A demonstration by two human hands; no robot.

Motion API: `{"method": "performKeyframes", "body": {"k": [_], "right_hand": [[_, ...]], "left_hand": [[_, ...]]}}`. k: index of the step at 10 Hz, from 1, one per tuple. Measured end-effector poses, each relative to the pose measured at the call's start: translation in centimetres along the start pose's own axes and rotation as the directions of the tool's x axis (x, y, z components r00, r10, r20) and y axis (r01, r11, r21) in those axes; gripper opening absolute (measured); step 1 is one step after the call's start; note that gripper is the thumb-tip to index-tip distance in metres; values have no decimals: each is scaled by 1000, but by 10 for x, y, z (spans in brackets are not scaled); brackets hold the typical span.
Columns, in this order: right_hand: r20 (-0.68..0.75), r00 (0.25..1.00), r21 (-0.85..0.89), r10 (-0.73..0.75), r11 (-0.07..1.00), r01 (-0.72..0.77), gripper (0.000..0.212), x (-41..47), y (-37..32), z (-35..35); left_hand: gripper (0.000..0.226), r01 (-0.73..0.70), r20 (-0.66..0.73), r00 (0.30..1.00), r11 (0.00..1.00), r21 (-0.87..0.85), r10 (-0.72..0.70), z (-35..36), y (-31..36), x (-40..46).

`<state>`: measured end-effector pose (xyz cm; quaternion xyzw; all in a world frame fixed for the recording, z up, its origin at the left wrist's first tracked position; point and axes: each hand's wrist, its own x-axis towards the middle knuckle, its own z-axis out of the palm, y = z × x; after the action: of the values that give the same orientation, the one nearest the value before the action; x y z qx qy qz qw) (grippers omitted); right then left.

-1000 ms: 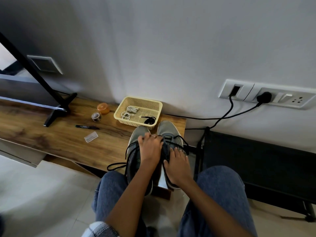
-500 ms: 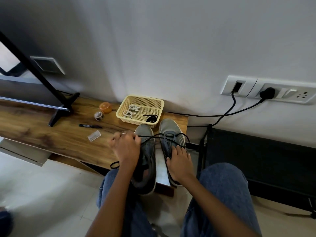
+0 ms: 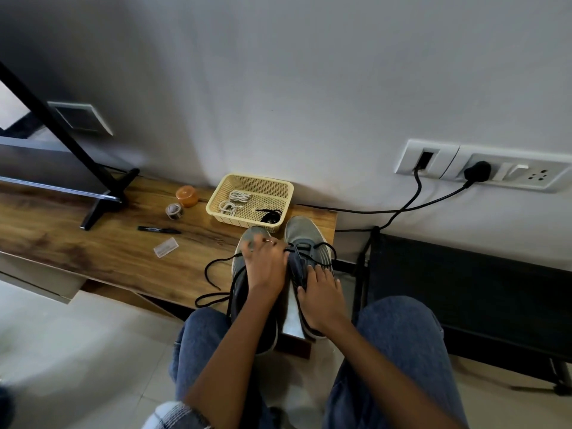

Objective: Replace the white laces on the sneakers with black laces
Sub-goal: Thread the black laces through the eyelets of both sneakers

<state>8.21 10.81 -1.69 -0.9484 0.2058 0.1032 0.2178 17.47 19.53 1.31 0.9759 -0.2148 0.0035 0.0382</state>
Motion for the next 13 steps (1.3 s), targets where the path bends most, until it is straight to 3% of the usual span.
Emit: {"method": "performKeyframes", "body": {"k": [2,4,6,8,9,10,11,13], "right_hand": [[0,1000,-5,-1,1000,1,59,1,0,0],[-16,1000,-7,17,1000,-17,58,1,0,3],[0,1000,4,14,1000,-14,58,1,0,3],[6,1000,5,12,1000,-12,59,0,1,2],[3,1000,8,9,1000,-9,59,1,1,1],[-5,1000,7,5,1000,-5,59,0,1,2],[-9,1000,-7,7,1000,-7,59,0,1,2],[-32,999,-4,-1,1000,1,58,1,1,4]], "left_hand": [[28,49,29,998,998,24,-50,8,6,8],[29,187,-72,980,981,42,-184,-8,-12,3],[20,342,-207,911,934,-107,-357,-21,-56,-12],[25,450,-123,877,884,-124,-464,-24,-58,-26],[32,358,-113,921,925,-128,-372,-22,-46,-24],[34,133,-112,984,987,-88,-142,-12,-30,-17],[27,-4,-80,997,1000,-6,4,-3,-11,-7],[28,21,16,1000,999,33,-22,11,8,6]]}}
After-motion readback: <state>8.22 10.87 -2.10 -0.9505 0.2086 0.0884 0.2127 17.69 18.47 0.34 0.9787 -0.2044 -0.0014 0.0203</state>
